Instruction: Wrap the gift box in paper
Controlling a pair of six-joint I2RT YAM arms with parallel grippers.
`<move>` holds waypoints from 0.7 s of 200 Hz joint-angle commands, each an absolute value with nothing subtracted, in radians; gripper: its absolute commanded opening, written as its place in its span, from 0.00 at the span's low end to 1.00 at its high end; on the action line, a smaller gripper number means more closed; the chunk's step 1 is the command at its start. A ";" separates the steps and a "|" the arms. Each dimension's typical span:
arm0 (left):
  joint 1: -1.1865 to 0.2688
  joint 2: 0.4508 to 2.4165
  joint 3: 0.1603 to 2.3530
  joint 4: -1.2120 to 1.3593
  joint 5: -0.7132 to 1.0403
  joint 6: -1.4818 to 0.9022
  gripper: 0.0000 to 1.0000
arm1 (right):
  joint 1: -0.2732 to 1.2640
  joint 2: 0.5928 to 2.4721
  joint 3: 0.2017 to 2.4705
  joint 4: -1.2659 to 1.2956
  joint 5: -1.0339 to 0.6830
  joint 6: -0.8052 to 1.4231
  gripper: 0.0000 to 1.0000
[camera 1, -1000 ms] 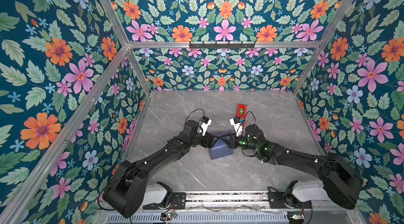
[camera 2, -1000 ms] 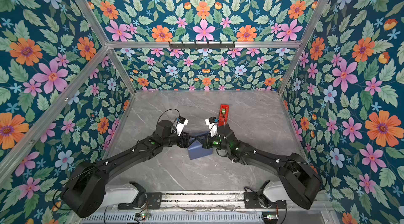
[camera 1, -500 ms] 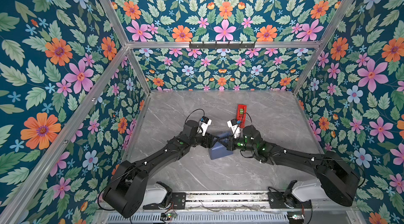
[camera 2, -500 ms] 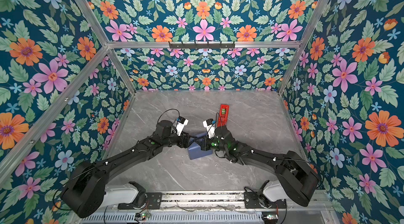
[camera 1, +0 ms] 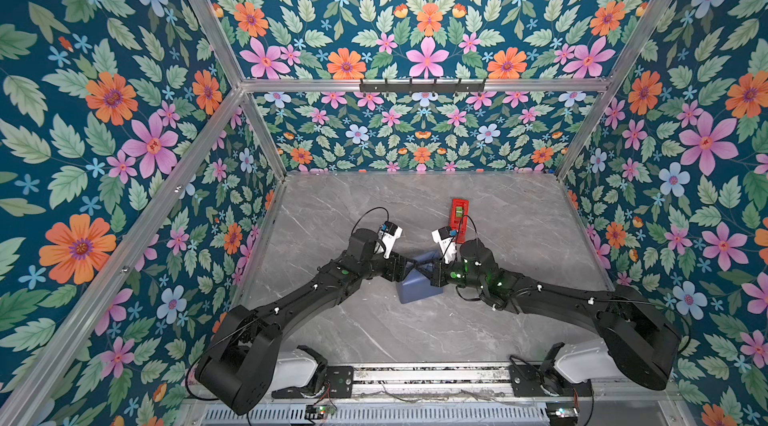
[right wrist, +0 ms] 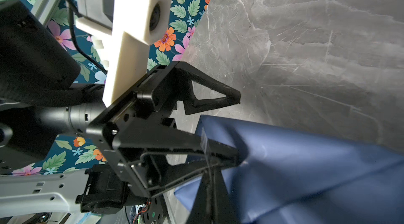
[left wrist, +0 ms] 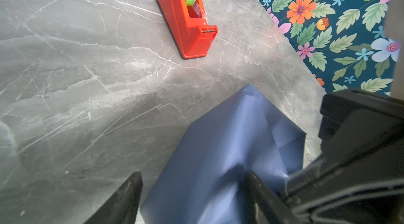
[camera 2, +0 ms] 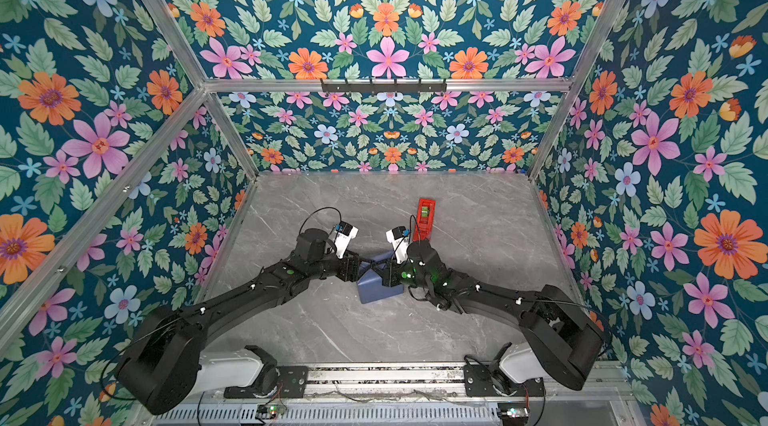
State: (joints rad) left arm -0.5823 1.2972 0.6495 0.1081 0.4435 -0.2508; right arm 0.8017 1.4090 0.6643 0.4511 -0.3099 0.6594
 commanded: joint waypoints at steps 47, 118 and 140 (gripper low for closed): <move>-0.583 1.300 0.642 0.018 0.426 -0.219 0.75 | 0.801 1.402 0.668 0.368 -0.288 0.531 0.00; -0.584 1.301 0.646 0.020 0.431 -0.222 0.75 | 0.804 1.409 0.638 0.330 -0.275 0.347 0.00; -0.583 1.300 0.646 0.020 0.433 -0.222 0.75 | 0.802 1.420 0.628 0.326 -0.270 0.289 0.00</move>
State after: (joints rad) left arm -0.5827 1.2964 0.6495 0.1062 0.4435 -0.2508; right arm 0.8032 1.4048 0.6437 0.4221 -0.2962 0.3882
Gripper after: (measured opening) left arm 0.749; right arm 0.049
